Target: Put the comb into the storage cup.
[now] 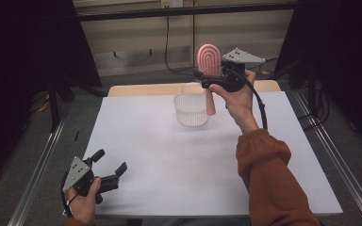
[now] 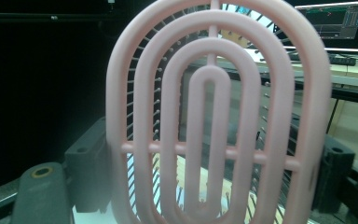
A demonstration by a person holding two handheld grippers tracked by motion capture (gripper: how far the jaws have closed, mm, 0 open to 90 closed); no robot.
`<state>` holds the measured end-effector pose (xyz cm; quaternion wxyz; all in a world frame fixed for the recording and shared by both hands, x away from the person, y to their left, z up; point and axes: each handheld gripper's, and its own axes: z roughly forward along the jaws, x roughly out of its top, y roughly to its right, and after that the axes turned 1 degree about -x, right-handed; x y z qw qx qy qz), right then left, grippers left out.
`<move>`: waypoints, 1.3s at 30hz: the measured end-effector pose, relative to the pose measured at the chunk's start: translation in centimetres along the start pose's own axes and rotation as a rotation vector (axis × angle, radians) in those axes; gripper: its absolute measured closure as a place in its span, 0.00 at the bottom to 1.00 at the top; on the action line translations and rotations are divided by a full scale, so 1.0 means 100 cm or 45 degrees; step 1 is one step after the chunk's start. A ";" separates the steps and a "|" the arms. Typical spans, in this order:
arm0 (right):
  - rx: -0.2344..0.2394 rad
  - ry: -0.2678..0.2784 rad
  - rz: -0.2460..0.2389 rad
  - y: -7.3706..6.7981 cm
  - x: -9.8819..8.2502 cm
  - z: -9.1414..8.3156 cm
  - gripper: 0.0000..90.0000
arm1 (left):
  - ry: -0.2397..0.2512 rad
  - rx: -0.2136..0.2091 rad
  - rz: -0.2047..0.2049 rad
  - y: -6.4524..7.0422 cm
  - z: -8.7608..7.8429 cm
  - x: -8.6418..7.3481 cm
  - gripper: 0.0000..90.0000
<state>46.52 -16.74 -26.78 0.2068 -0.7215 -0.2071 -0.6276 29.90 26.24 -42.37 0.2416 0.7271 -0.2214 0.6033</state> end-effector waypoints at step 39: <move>-0.059 0.040 -0.011 0.018 -0.001 0.047 0.22 | -0.011 -0.024 0.016 0.001 0.001 0.000 0.03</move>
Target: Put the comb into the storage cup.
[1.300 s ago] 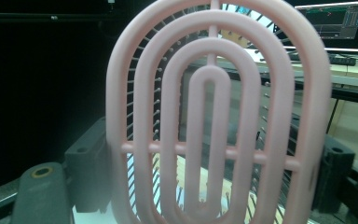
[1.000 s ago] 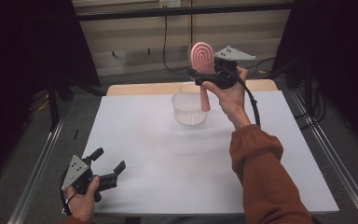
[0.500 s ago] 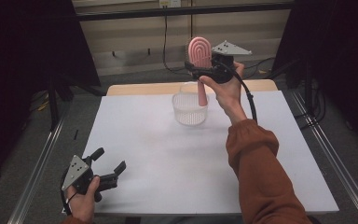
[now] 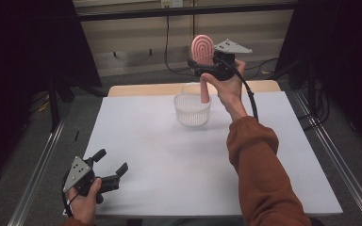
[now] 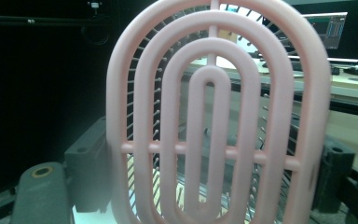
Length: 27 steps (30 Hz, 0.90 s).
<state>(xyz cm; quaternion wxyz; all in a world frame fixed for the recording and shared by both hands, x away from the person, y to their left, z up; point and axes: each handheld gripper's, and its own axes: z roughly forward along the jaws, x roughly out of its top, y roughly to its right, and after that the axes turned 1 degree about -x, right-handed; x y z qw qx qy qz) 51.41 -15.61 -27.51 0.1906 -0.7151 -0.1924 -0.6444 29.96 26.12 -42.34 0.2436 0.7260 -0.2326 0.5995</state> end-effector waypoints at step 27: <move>0.031 -0.073 0.015 0.004 -0.039 0.022 0.22 | 0.003 0.001 0.002 0.000 -0.001 0.000 0.03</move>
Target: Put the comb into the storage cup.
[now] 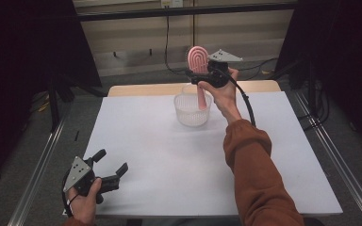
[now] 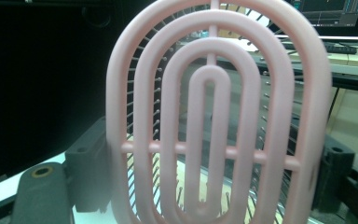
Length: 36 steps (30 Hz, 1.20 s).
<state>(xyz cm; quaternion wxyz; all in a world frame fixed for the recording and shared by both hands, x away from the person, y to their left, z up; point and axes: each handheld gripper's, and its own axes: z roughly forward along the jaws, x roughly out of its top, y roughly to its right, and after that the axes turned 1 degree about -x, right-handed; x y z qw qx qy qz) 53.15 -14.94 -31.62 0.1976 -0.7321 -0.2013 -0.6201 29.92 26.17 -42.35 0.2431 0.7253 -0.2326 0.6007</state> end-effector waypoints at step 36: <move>0.032 -0.093 0.009 0.003 -0.047 0.004 0.22 | -0.016 0.004 -0.002 0.000 0.001 -0.001 0.03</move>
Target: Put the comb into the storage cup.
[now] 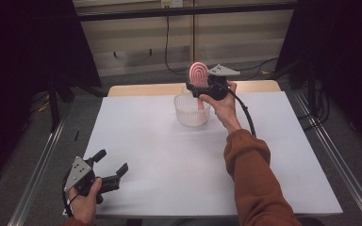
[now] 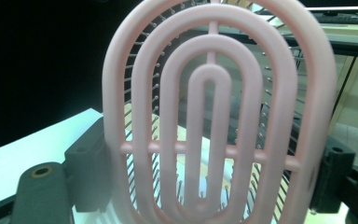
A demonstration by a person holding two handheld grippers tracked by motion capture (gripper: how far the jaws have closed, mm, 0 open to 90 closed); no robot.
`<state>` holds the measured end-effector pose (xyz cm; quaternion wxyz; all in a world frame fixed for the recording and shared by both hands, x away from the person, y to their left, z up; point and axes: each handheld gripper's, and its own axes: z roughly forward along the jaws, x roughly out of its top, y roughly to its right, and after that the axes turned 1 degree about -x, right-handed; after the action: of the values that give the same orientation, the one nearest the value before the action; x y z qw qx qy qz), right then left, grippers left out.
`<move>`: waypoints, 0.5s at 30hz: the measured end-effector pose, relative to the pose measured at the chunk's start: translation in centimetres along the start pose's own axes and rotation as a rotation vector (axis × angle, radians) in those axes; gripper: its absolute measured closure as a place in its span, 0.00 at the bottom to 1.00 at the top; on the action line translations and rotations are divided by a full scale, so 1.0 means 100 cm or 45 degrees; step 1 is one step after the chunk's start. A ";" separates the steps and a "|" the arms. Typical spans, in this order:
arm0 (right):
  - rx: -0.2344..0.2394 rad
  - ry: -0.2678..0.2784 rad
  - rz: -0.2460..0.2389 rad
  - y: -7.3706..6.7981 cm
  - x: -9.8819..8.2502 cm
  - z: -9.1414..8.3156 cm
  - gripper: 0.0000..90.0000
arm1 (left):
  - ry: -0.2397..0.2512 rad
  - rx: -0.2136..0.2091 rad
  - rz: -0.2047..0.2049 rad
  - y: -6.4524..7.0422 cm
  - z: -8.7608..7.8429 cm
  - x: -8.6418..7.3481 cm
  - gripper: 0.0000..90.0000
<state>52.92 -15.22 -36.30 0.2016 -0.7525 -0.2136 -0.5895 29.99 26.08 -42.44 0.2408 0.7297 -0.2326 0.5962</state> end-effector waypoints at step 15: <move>0.029 -0.036 -0.025 -0.005 -0.010 0.008 0.22 | -0.007 -0.001 0.006 0.000 0.000 0.000 0.03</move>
<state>53.00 -14.44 -37.44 0.2014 -0.7561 -0.2307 -0.5784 30.01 26.10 -42.46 0.2392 0.7306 -0.2351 0.5948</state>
